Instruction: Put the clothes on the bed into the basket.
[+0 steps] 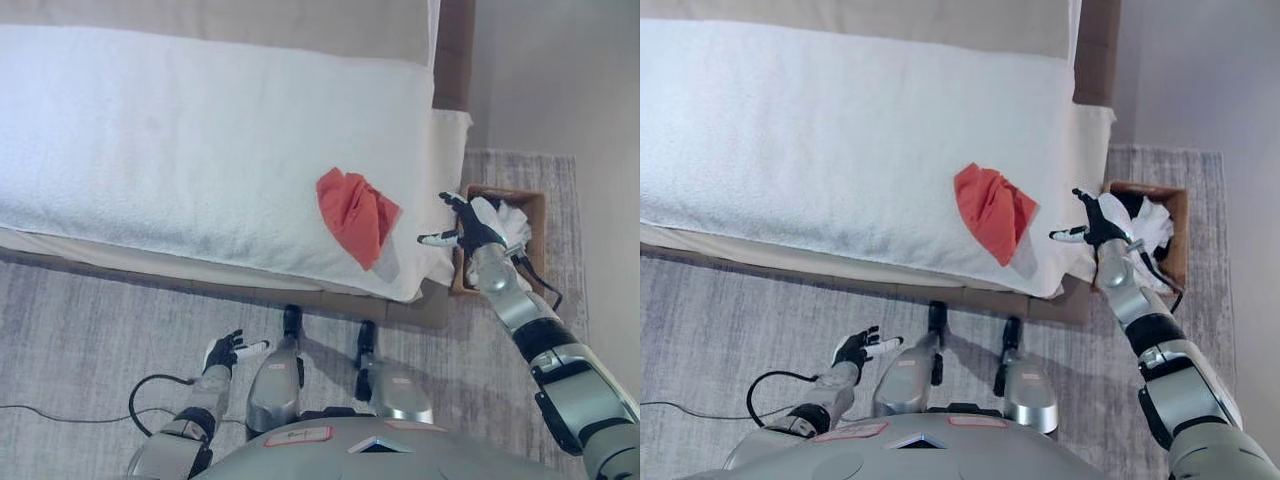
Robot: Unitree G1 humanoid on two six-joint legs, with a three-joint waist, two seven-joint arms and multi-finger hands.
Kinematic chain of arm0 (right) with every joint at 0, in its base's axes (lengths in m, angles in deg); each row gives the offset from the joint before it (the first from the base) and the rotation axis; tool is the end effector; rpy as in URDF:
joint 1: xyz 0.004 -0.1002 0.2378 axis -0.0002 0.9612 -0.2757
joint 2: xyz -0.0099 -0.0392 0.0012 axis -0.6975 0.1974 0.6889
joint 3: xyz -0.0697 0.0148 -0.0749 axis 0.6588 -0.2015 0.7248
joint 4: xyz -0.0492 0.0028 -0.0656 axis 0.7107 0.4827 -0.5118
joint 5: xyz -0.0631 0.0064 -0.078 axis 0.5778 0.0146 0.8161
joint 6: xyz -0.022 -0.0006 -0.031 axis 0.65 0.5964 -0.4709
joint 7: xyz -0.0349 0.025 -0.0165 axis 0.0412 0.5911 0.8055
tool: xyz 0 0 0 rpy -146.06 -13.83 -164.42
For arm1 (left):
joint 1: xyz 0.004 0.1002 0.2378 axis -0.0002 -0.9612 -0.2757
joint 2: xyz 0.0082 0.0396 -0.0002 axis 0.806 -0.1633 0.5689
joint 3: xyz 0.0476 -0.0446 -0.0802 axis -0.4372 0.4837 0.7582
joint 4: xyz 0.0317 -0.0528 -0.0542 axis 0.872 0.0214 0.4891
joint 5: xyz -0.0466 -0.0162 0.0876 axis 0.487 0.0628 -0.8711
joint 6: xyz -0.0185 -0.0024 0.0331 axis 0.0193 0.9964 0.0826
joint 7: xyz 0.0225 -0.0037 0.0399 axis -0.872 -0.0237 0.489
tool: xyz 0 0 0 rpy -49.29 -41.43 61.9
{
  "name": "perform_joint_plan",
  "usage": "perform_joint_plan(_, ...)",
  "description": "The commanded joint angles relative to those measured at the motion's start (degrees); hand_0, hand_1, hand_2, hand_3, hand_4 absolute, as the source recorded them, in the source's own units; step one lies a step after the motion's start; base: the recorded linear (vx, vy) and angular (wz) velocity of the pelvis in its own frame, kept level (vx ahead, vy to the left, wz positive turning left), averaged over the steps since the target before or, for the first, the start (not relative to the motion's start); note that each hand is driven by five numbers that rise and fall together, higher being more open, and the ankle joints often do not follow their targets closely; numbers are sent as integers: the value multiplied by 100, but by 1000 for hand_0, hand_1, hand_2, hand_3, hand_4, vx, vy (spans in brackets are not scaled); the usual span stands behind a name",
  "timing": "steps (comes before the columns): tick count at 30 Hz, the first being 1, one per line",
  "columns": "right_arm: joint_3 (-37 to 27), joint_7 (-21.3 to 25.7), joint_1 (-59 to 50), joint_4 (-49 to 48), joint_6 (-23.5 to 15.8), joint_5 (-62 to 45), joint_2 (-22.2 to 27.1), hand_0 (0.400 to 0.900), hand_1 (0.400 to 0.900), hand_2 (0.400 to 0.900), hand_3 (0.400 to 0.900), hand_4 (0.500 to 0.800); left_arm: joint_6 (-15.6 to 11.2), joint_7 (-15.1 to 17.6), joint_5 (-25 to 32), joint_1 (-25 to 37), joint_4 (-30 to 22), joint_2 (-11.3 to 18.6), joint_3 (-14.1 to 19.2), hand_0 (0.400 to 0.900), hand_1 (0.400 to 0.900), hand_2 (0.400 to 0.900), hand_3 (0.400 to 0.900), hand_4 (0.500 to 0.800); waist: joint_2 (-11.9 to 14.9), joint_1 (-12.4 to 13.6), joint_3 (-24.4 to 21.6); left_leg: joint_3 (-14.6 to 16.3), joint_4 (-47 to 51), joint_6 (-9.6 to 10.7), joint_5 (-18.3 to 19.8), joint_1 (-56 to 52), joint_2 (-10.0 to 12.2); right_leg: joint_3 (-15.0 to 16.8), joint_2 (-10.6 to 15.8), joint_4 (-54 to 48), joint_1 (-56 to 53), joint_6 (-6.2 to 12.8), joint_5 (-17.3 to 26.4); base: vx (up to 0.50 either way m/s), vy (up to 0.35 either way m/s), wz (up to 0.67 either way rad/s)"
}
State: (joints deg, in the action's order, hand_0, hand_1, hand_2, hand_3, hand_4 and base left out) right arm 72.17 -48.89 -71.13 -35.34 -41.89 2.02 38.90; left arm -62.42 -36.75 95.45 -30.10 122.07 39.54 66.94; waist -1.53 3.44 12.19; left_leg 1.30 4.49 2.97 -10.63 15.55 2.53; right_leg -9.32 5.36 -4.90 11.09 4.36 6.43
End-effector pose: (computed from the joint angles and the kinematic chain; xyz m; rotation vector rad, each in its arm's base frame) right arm 0.2683 -0.2365 0.0301 -0.9289 0.2611 -0.0297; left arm 0.1303 0.2098 -0.0992 0.2477 0.9450 0.1841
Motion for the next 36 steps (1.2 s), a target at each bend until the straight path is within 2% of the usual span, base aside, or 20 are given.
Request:
perform_joint_plan(1, 431, 472, -1539, 56, -206, -29, -108, 900, 900, 900, 900, 800, -279, 361, 271, 479, 7, 420, -329, 900, 900, 900, 900, 800, 311, 17, 189, -115, -657, 92, 500, 702, -79, 298, 455, 3, 225, 202, -51, -61, 45, -9)
perform_joint_plan(4, 691, 481, -2133, 448, -236, -222, -84, 900, 900, 900, 900, 800, -335, 383, 405, 607, -197, 549, -429, 900, 900, 900, 900, 800, 335, 37, 429, -137, -988, 76, 566, 1113, -160, 337, 497, 46, 499, 192, 55, -65, 40, 3)
perform_joint_plan(9, 897, 472, -2831, 1061, -230, -606, -260, 900, 900, 900, 900, 800, -314, 471, 529, 765, -49, 662, -455, 900, 900, 900, 900, 800, 291, 113, 618, -191, -1060, 52, 554, 1442, -237, 345, 522, 63, 774, 217, 160, -15, 42, 1)
perform_joint_plan(15, 903, 471, -3284, 1470, -311, -1125, -478, 900, 900, 900, 900, 800, -332, 493, 602, 896, 6, 647, -598, 900, 900, 900, 900, 800, 258, 176, 764, -229, -1124, 44, 528, 1711, -282, 319, 546, 100, 1016, 230, 218, -15, 16, 5)
perform_joint_plan(17, 949, 358, -3577, 1782, -319, -1435, -616, 900, 900, 900, 900, 800, -356, 463, 599, 968, -169, 671, -773, 900, 900, 900, 900, 800, 247, 219, 850, -262, -1175, 40, 529, 1815, -312, 290, 550, 107, 1097, 232, 252, 4, -2, 8)
perform_joint_plan(22, 1198, 69, -4020, 2122, -320, -1762, -802, 900, 900, 900, 900, 800, -387, 526, 706, 1190, -388, 884, -773, 900, 900, 900, 900, 800, 282, 278, 909, -321, -1191, 57, 508, 1908, -310, 257, 523, 62, 1179, 233, 303, 6, -29, 7)
perform_joint_plan(27, 1155, -4, -4080, 2186, -387, -2117, -982, 900, 900, 900, 900, 800, -387, 555, 655, 1224, -427, 917, -785, 900, 900, 900, 900, 800, 359, 284, 950, -371, -1161, 74, 478, 1900, -291, 254, 464, 50, 1197, 227, 299, 0, -6, 1)
perform_joint_plan(28, 1153, -34, -4030, 2189, -407, -2160, -1019, 720, 720, 720, 720, 692, -379, 561, 630, 1255, -384, 916, -799, 900, 900, 900, 900, 800, 378, 277, 937, -383, -1153, 73, 482, 1880, -288, 250, 456, 45, 1176, 227, 288, 0, -26, 3)
perform_joint_plan(29, 1141, -55, -4003, 2173, -403, -2204, -1033, 412, 412, 412, 412, 507, -378, 572, 628, 1255, -376, 931, -789, 900, 900, 900, 900, 800, 391, 275, 927, -391, -1152, 72, 484, 1864, -288, 249, 452, 45, 1161, 225, 281, 6, -25, 6)
perform_joint_plan(30, 1134, -62, -3979, 2169, -411, -2229, -1047, 400, 400, 400, 400, 500, -364, 564, 619, 1255, -363, 940, -789, 900, 900, 900, 900, 800, 400, 276, 913, -404, -1151, 70, 492, 1844, -290, 243, 452, 47, 1136, 225, 275, -1, -26, 7)
perform_joint_plan(36, 971, -192, -3663, 1991, -524, -2646, -1119, 400, 400, 400, 400, 500, -325, 515, 527, 1284, -209, 948, -802, 900, 900, 900, 900, 800, 443, 256, 862, -435, -1149, 55, 532, 1714, -285, 217, 449, 111, 1052, 214, 237, -3, -6, 2)
